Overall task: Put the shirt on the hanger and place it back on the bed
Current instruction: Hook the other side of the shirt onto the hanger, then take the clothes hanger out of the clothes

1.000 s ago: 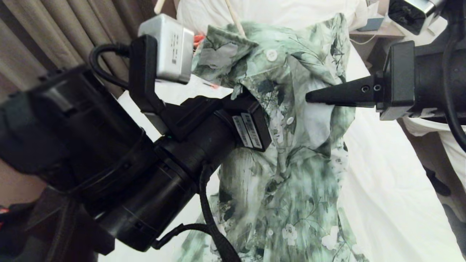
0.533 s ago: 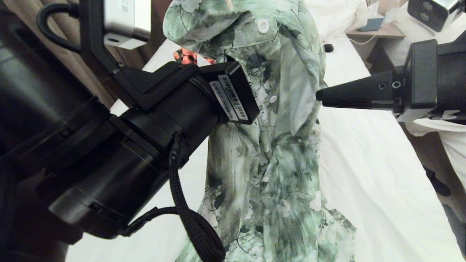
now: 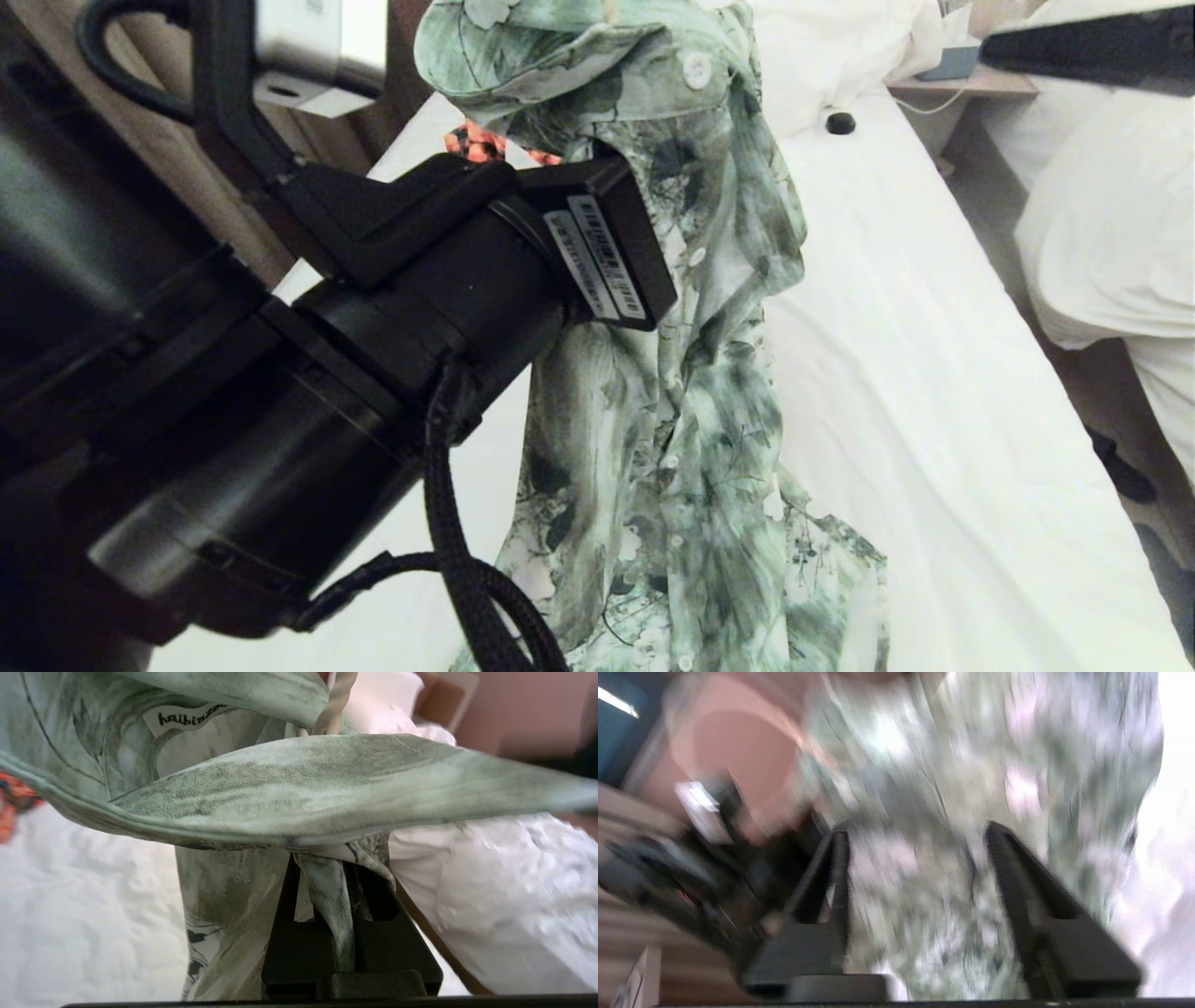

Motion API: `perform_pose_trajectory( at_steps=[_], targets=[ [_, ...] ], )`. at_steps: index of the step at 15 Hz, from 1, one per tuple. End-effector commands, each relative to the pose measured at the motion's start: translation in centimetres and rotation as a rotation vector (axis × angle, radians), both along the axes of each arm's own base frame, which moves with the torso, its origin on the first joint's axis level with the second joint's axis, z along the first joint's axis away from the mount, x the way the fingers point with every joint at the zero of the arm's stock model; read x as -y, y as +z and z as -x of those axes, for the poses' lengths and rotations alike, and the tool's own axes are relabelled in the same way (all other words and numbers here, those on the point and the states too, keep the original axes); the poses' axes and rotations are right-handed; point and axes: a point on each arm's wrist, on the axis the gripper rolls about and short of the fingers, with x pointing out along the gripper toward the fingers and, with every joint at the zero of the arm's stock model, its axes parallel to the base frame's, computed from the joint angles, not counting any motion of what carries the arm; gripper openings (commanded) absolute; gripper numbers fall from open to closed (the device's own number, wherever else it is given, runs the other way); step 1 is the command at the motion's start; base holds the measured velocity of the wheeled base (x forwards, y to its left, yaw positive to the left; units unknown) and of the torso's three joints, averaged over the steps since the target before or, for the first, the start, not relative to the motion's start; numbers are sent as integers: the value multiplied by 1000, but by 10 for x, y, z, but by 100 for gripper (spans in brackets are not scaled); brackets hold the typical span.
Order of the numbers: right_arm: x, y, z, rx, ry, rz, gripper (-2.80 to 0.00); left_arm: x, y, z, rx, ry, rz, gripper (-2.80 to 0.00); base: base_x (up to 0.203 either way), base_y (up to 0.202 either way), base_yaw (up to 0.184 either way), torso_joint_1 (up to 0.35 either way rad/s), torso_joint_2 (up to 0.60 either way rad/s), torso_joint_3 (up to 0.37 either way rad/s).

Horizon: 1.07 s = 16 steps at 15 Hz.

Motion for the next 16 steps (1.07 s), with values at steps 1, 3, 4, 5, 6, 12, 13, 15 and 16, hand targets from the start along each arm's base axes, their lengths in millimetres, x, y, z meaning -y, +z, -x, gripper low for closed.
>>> perform_pose_trajectory(
  at_steps=[1, 3, 4, 5, 6, 12, 13, 15, 16],
  targets=[
    [2, 18, 3, 24, -4, -19, -280, 11, -5, 0, -21, -15, -37, -280, 0, 0, 0, 0, 0, 0],
    [0, 28, 0, -31, -33, 21, -280, 18, -8, -2, -59, -25, -103, -280, 0, 0, 0, 0, 0, 0],
    [-7, 24, -9, -66, -77, 64, -280, 21, -8, -2, -67, -29, -118, -280, 0, 0, 0, 0, 0, 0],
    [-14, 13, -19, -101, -150, 138, -280, 25, -8, -3, -75, -34, -131, -280, 0, 0, 0, 0, 0, 0],
    [-16, 6, -21, -127, -171, 201, -280, 29, -9, -3, -83, -41, -143, -280, 0, 0, 0, 0, 0, 0],
    [-17, 2, -10, -95, -127, 292, 0, 52, -17, -5, -99, -71, -165, -280, 0, 0, 0, 0, 0, 0],
    [-17, 4, -9, -81, -127, 292, 0, 56, -18, -5, -101, -73, -170, -280, 0, 0, 0, 0, 0, 0],
    [-14, 5, -6, -63, -121, 293, 0, 61, -20, -7, -103, -75, -175, -280, 0, 0, 0, 0, 0, 0],
    [-14, 6, -5, -60, -117, 292, 0, 62, -20, -7, -103, -75, -175, -280, 0, 0, 0, 0, 0, 0]
  ],
)
